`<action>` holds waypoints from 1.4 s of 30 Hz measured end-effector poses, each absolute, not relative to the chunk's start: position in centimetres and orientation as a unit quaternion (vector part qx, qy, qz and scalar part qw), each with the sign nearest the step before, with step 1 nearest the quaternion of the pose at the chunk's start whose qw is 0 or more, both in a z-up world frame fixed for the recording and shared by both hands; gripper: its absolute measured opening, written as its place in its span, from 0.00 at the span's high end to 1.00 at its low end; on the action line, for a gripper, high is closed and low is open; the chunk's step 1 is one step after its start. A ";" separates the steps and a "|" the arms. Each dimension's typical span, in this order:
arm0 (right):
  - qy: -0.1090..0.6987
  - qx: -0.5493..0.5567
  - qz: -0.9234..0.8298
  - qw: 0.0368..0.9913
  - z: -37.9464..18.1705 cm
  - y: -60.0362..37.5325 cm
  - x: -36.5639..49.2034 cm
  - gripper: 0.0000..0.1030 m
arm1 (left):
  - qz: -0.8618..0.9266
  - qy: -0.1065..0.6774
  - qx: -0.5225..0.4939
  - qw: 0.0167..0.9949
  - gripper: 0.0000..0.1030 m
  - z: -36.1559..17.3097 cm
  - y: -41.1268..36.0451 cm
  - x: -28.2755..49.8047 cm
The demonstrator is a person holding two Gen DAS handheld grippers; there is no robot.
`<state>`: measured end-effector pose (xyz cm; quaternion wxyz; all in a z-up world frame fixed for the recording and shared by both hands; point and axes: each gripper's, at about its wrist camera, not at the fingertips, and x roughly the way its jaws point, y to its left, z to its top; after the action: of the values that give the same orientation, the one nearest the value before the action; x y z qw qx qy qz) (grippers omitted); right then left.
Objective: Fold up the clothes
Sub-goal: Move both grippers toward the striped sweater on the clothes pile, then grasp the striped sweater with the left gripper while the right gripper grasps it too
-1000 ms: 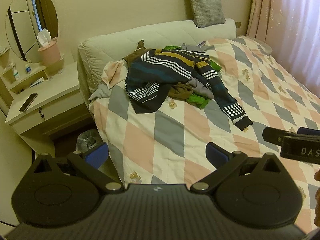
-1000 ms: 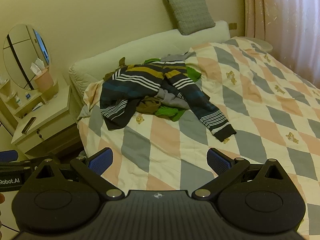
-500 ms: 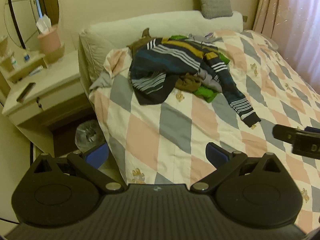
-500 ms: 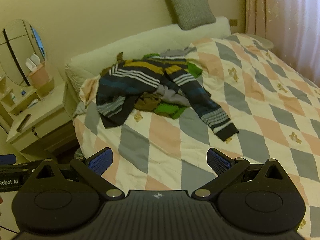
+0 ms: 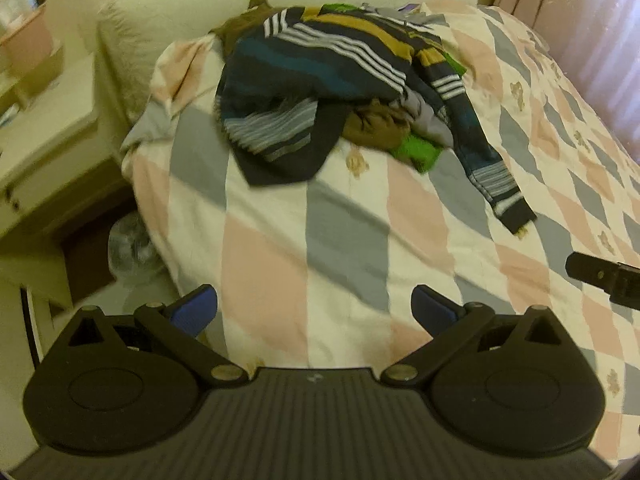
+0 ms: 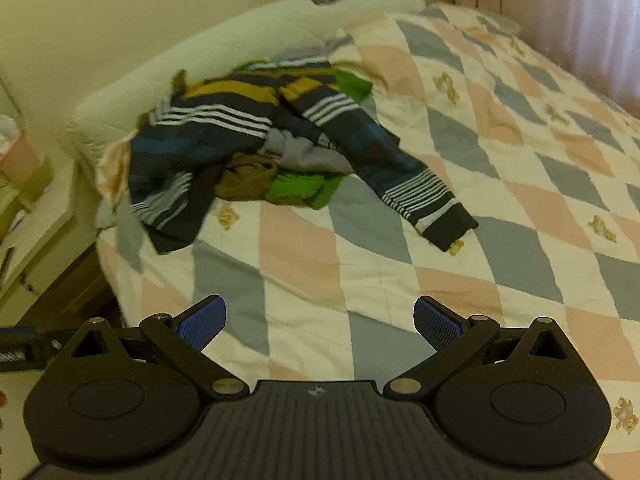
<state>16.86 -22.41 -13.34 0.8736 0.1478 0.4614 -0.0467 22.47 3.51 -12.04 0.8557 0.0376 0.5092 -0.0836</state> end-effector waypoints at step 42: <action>0.241 0.617 -0.059 0.747 -23.6 -30.1 44.2 0.93 | -0.298 0.418 0.195 0.836 0.77 -19.9 4.0 50.2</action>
<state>44.16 -30.12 -23.57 0.7472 0.6166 0.2408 -0.0587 50.17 4.05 -19.87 0.8355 0.1955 0.4179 -0.2984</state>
